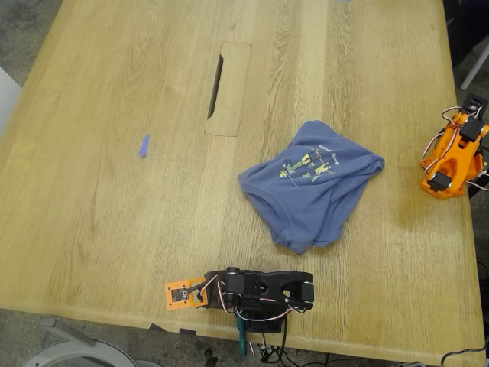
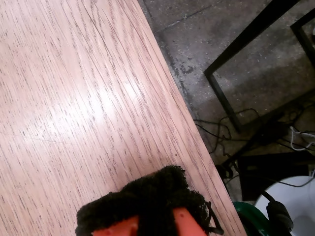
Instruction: Fold a T-shirt
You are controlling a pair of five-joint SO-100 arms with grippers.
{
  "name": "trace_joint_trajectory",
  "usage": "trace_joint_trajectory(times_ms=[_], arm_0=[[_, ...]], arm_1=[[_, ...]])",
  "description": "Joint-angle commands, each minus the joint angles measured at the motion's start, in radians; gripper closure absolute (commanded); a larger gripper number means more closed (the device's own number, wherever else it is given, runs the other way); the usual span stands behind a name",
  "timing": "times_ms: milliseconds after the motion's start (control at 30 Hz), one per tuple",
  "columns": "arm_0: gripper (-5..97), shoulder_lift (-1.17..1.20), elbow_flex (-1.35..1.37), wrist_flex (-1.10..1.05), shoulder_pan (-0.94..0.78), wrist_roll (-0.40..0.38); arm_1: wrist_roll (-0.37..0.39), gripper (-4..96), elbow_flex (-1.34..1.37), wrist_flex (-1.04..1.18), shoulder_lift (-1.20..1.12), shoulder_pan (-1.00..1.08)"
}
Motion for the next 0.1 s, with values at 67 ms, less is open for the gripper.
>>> trace_joint_trajectory(times_ms=[67], arm_0=[[92, 0.112, -0.018, 0.005, 0.003, 0.005]], arm_1=[[-0.006, 87.9, 0.066, 0.000, 0.005, 0.087]])
